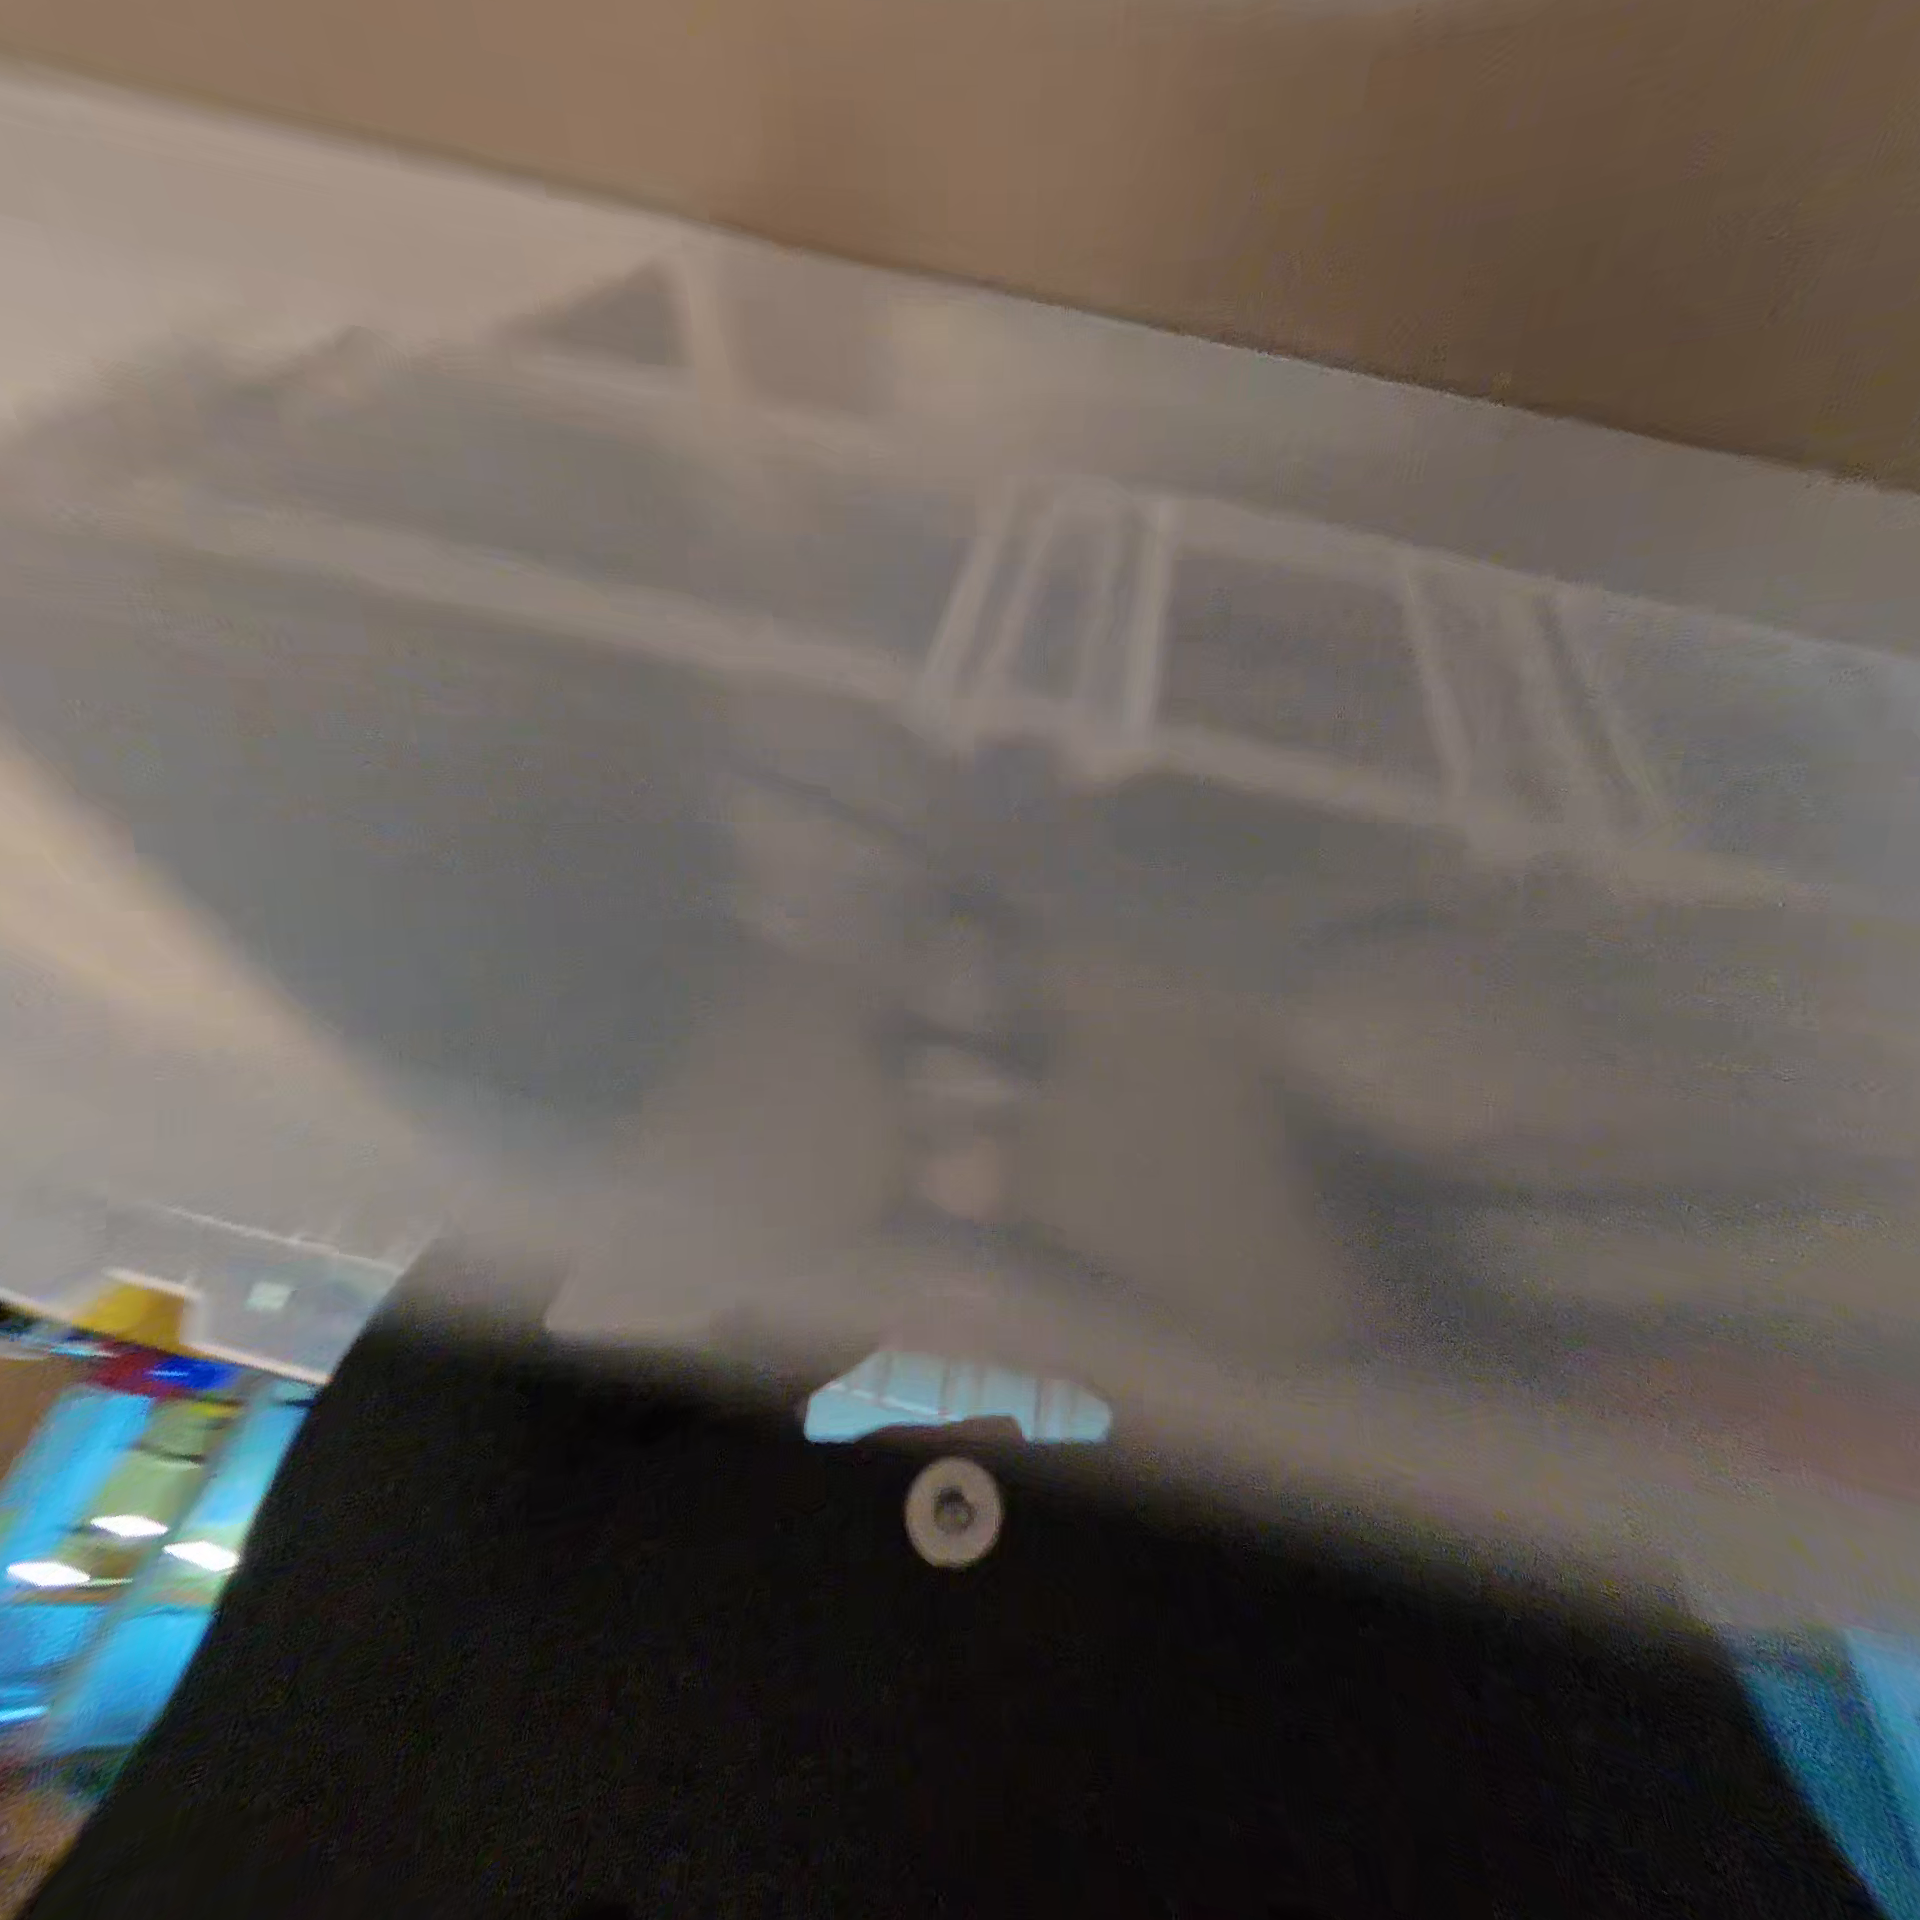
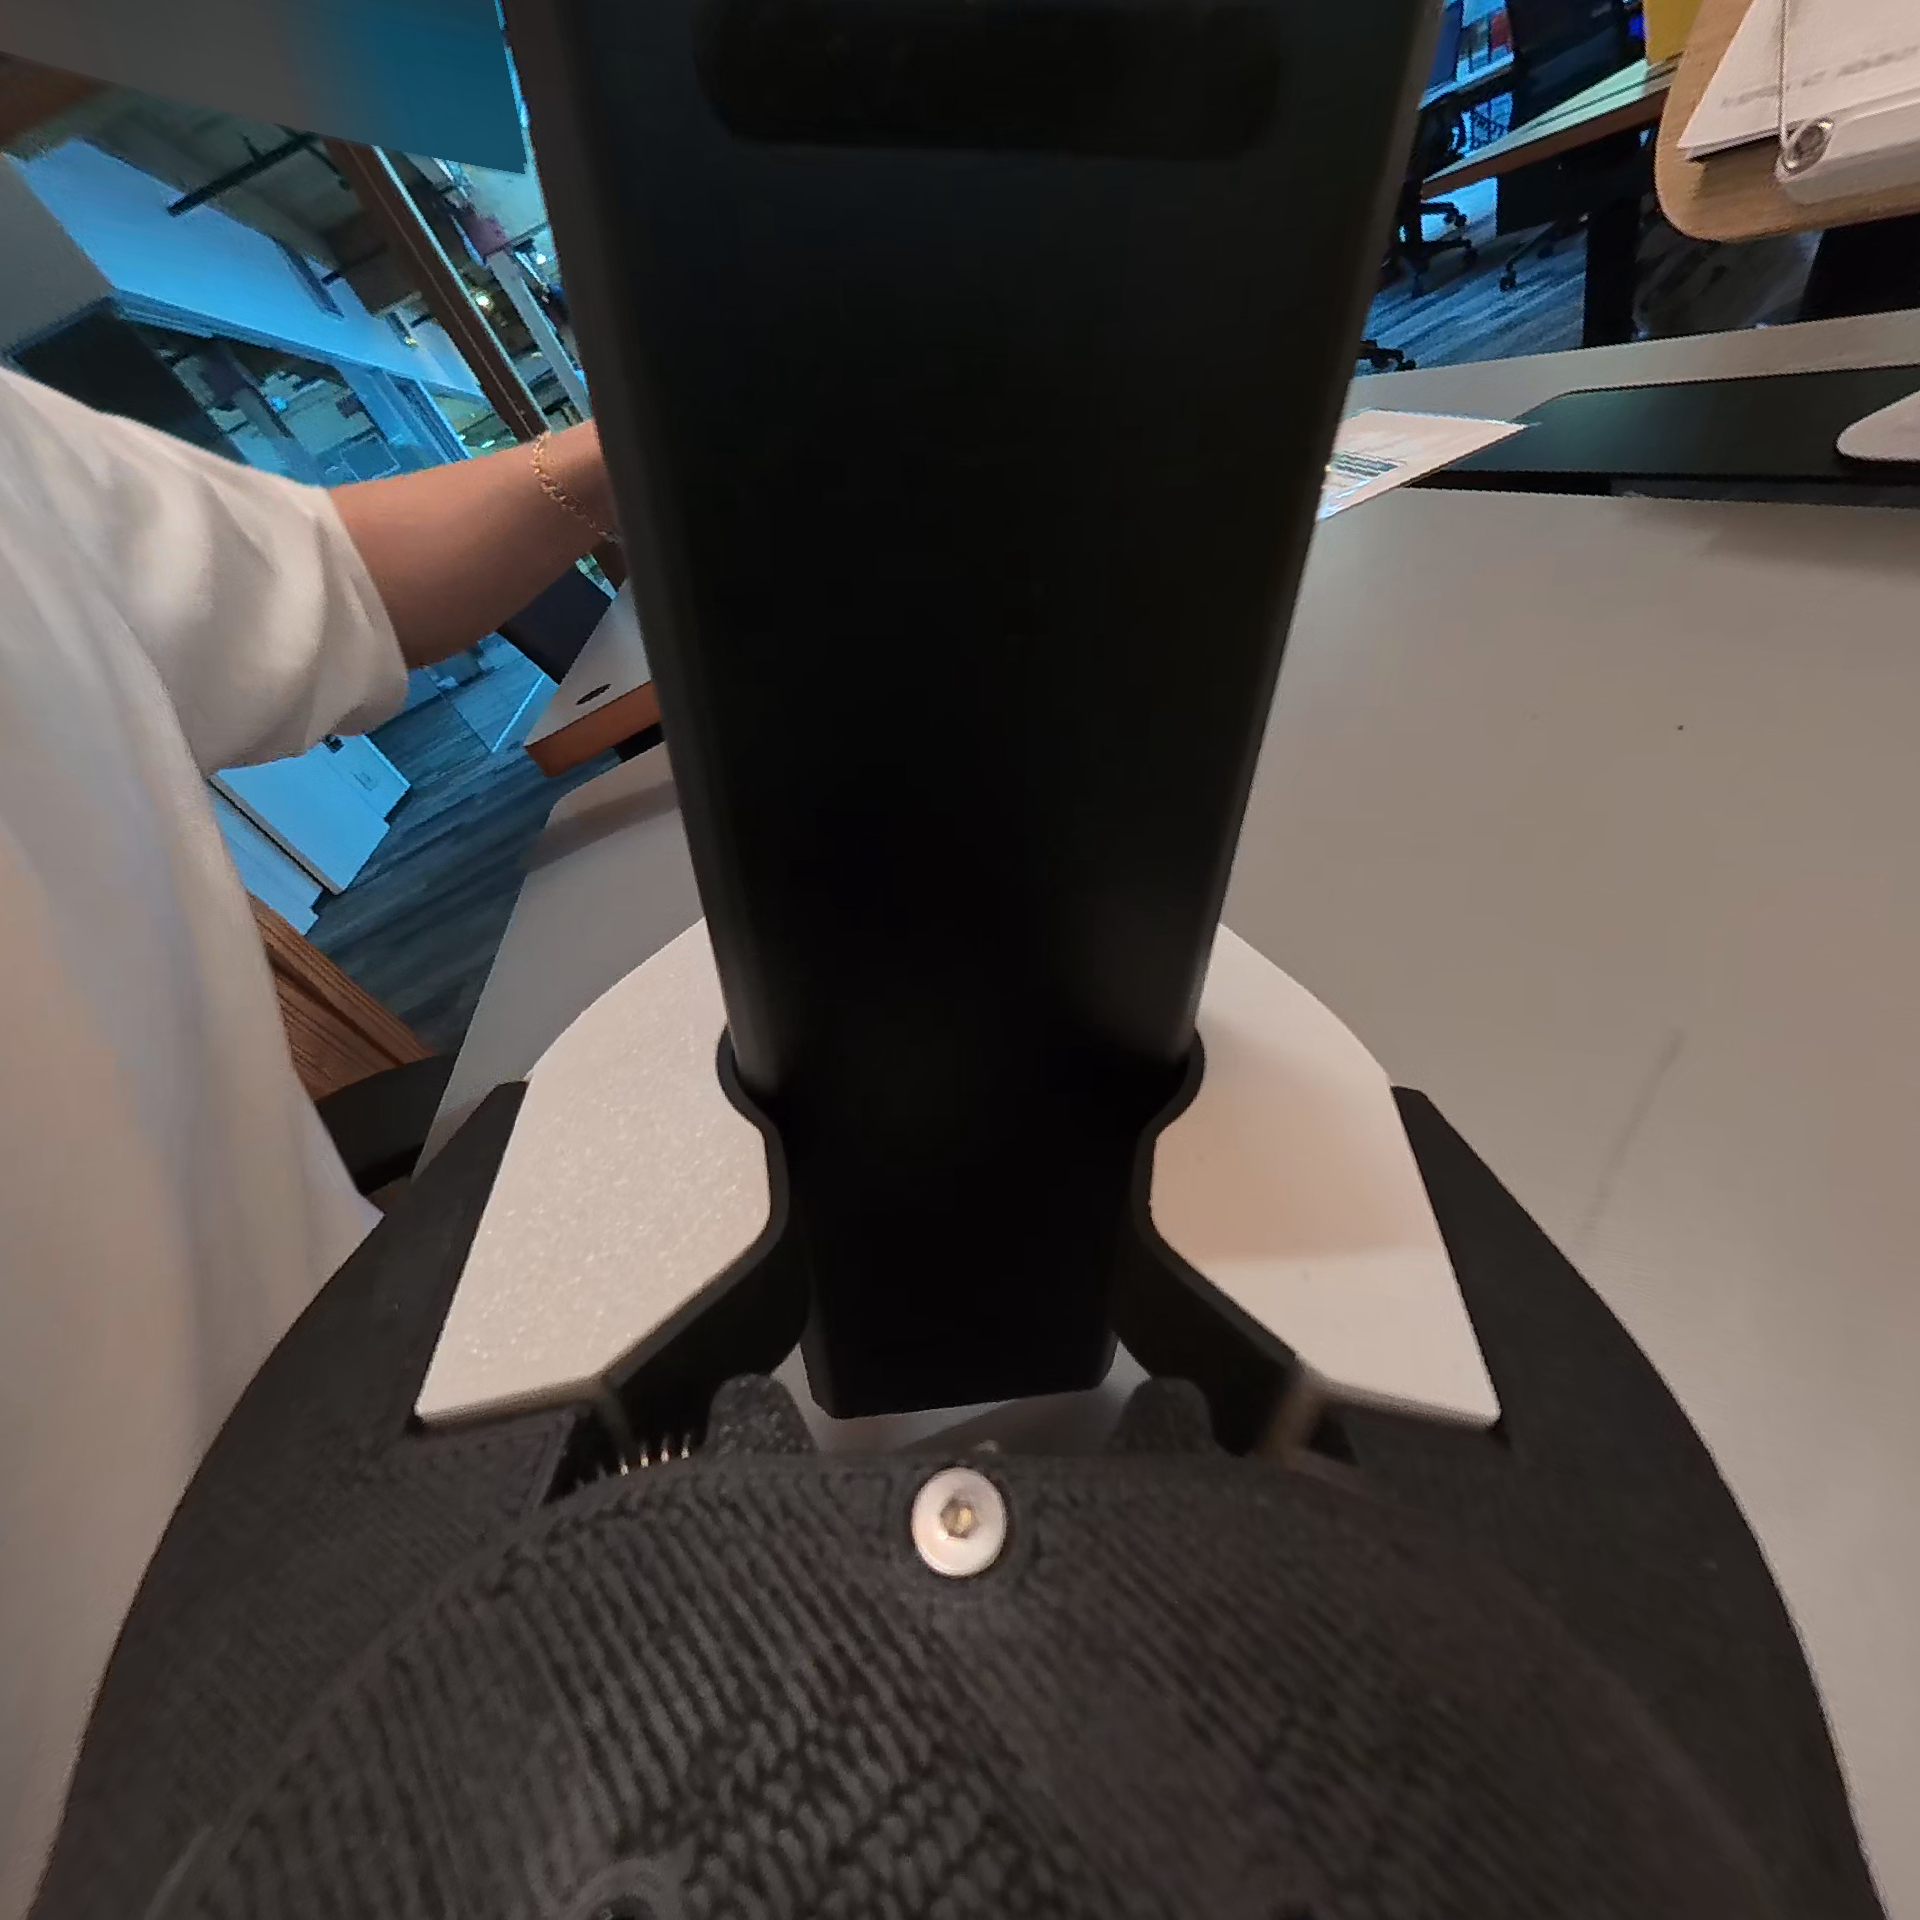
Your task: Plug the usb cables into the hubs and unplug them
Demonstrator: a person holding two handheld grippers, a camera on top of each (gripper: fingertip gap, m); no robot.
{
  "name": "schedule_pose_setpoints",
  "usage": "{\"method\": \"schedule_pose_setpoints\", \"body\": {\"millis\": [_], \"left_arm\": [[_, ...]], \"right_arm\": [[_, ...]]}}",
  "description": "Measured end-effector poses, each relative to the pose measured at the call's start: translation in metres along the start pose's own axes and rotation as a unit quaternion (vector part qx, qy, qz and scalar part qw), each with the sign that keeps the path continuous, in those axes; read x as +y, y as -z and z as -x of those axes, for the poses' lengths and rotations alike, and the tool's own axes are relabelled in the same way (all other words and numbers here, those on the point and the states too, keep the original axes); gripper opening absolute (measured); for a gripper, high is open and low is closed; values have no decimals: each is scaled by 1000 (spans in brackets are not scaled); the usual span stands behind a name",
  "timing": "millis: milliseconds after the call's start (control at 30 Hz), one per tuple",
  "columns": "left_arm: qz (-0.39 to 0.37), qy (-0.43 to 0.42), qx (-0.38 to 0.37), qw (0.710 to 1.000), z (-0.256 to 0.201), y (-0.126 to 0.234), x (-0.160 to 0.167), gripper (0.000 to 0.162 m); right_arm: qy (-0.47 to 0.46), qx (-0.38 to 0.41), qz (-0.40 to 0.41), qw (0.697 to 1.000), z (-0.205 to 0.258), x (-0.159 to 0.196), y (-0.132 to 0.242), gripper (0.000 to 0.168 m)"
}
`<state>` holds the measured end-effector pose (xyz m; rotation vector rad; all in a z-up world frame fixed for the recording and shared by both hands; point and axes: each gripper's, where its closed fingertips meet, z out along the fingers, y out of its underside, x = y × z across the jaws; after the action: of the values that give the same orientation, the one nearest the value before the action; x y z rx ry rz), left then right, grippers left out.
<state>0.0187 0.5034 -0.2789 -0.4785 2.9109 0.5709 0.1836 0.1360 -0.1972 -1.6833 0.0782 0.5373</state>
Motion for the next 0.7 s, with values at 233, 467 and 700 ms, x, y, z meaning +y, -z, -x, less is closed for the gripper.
{"method": "schedule_pose_setpoints", "body": {"millis": [233, 467, 700], "left_arm": [[-187, 260, -55, 946, 10, 40, -12, 45], [-332, 446, -120, 822, 39, 107, -6, 54], [-539, 558, -66, 628, 125, 181, -19, 72]], "right_arm": [[-7, -11, -15, 1000, 1, -4, 3, 73], [-2, -17, -37, 999, 3, -8, 8, 73], [3, -29, -52, 998, 7, -12, 12, 73]]}}
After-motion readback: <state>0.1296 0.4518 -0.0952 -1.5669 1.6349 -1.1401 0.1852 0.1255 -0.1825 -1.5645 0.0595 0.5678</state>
